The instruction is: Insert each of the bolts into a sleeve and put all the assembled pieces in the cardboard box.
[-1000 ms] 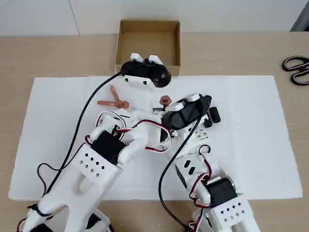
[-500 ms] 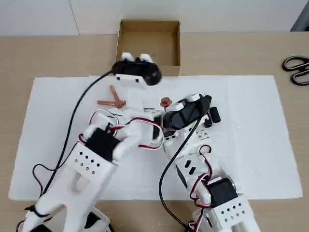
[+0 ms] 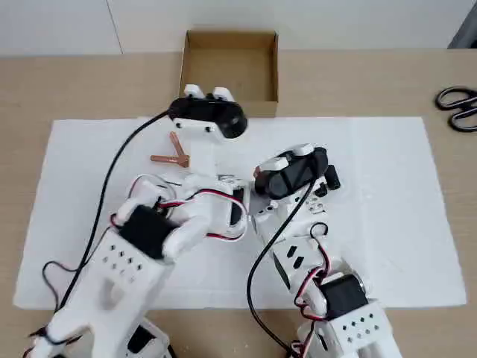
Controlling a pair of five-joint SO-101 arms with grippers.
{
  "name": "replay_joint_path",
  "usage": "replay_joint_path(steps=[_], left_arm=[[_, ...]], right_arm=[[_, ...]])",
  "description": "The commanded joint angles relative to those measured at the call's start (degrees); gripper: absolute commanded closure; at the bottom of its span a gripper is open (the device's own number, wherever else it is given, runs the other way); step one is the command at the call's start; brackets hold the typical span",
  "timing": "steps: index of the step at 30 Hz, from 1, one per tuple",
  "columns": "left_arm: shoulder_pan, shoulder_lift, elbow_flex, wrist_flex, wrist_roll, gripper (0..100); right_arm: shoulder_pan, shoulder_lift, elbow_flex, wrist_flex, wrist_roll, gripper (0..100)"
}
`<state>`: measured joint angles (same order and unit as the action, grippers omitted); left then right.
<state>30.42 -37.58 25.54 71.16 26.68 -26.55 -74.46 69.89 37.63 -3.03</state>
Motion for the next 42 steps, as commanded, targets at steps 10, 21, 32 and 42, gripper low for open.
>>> replay_joint_path(steps=[10,21,32,42], left_arm=[[-4.84,-6.59,-2.68,0.35,-3.08,77],[-17.23,-6.68,-2.68,2.90,-3.16,77],[-37.54,-6.51,-2.59,10.02,-3.87,77],[-39.82,-6.59,-2.59,10.29,-18.64,77]], right_arm=[[-0.04,-0.48,-0.97,-1.63,-0.18,99.5],[0.31,-0.13,-0.97,-1.89,-0.18,99.5],[10.24,12.88,-17.41,12.97,7.21,99.5],[12.00,50.07,-59.78,16.57,7.38,99.5]])
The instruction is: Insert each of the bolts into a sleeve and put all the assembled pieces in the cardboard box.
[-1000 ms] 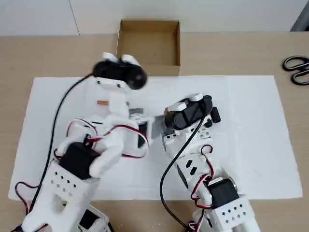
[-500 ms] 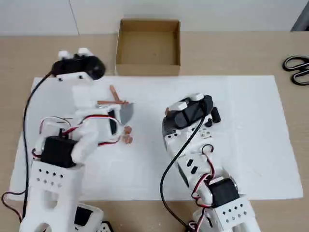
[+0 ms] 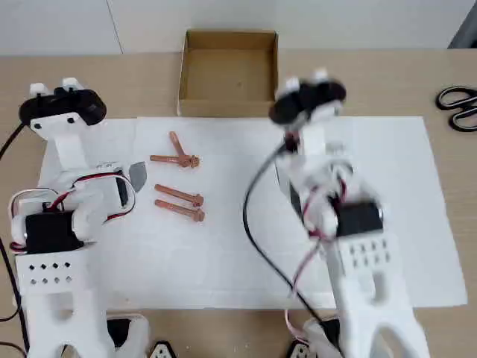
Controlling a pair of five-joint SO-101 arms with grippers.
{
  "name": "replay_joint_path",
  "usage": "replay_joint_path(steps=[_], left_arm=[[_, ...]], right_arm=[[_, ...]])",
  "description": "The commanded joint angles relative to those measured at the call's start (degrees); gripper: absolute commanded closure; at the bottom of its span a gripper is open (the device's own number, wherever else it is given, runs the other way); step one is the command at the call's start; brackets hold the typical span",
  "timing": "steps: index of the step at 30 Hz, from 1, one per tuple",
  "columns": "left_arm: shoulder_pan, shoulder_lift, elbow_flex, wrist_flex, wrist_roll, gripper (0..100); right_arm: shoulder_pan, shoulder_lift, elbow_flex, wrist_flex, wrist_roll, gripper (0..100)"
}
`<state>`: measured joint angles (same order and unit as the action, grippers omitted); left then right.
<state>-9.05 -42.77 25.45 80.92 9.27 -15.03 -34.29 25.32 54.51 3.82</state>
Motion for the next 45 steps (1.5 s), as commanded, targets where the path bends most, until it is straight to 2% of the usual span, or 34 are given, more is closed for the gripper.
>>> replay_joint_path(steps=[1,8,14,27,32,41,45], left_arm=[[-0.35,-1.41,-2.51,1.05,-1.23,77],[-0.35,-1.41,-2.42,2.37,-1.67,77],[-0.35,-1.49,0.04,2.37,-1.67,77],[-0.44,-1.49,0.66,2.37,-1.76,77],[-0.44,-1.49,0.66,2.37,-1.76,77],[-0.35,-1.49,0.66,2.37,-1.76,77],[-0.35,-1.49,0.75,2.37,-1.76,77]], right_arm=[[0.57,13.93,-19.08,-0.92,0.62,99.5],[0.57,41.45,-41.76,-12.09,0.70,99.5],[0.48,57.19,-54.33,-21.85,0.44,99.1],[0.22,75.12,-55.47,-45.05,1.93,99.4],[0.13,78.02,-55.47,-48.04,7.47,99.4],[0.31,81.63,-55.47,-48.84,7.65,98.8],[0.22,82.86,-55.47,-48.75,7.65,90.1]])
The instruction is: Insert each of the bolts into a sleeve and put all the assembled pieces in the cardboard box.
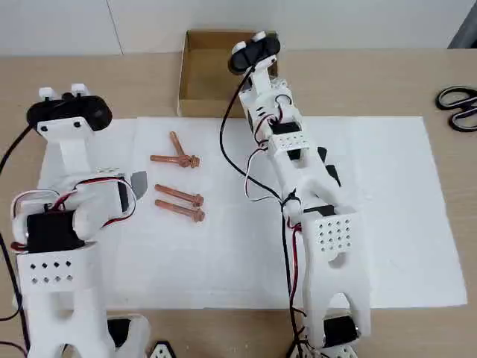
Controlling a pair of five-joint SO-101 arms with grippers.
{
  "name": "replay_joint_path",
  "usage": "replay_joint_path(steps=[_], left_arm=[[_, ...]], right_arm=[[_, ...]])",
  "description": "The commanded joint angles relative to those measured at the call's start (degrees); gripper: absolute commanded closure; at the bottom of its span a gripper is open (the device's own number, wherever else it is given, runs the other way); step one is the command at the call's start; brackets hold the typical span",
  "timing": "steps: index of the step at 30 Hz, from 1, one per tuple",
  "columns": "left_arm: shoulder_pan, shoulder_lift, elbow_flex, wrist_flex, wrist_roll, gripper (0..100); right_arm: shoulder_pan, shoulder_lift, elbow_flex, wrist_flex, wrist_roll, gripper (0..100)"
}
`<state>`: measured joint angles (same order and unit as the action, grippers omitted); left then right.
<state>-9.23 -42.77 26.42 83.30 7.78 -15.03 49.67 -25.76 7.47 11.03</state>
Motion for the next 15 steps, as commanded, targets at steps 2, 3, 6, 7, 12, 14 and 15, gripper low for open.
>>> replay_joint_path(steps=[2,3,6,7,12,14,15], left_arm=[[-0.18,-1.49,-0.22,0.00,-0.26,77],[-0.18,-1.49,-0.22,0.00,-0.26,77],[-0.09,-1.49,-0.22,0.00,-0.26,77],[-0.09,-1.49,-0.22,0.00,-0.26,77],[0.09,-1.49,-0.22,0.00,-0.26,77],[0.09,-1.49,-0.22,0.00,-0.26,77],[0.09,-1.49,-0.22,0.00,-0.26,77]], right_arm=[[0.22,-0.22,-4.40,-1.27,0.44,84.9],[0.22,0.13,-4.40,-1.27,0.44,83.4],[0.31,0.31,-4.40,-1.27,0.44,83.0],[0.40,0.22,-4.48,-1.54,0.44,83.0],[1.01,-1.36,-7.30,-1.10,0.44,83.2],[1.36,-2.86,-7.74,-1.10,0.44,84.5],[1.45,-3.91,-7.74,-1.01,0.53,85.2]])
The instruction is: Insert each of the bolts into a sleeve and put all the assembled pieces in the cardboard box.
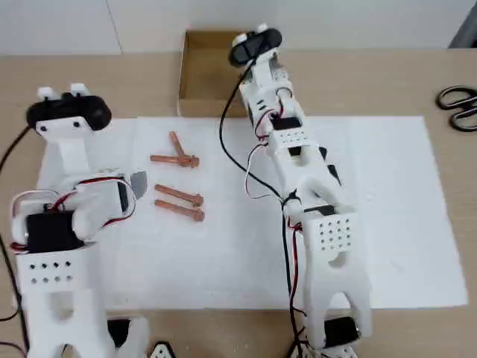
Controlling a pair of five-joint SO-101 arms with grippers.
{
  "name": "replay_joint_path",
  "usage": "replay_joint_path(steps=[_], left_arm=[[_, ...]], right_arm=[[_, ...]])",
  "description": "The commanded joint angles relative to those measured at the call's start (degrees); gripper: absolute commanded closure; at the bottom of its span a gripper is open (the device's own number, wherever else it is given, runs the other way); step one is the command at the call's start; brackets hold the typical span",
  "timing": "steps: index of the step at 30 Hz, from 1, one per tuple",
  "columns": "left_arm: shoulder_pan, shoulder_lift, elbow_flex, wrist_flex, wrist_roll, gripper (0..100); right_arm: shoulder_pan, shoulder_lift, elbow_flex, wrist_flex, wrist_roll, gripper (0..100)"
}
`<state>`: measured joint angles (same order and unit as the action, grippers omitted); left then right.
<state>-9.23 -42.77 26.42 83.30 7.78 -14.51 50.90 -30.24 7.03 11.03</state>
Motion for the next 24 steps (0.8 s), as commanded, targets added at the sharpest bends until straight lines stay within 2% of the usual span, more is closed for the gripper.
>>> replay_joint_path(steps=[1,8,14,24], left_arm=[[0.09,-1.49,-0.22,0.00,-0.26,77],[0.09,-1.49,-0.40,0.00,-0.26,77],[0.18,-1.49,-0.75,0.00,-0.26,77],[0.18,-1.49,-0.66,0.00,-0.26,77]], right_arm=[[1.01,-6.46,-3.43,0.57,0.53,85.9],[1.01,-20.97,-3.43,20.18,0.53,86.8],[1.01,-34.68,-3.43,41.10,0.35,86.8],[1.01,-58.42,-3.43,82.51,0.09,86.8]])
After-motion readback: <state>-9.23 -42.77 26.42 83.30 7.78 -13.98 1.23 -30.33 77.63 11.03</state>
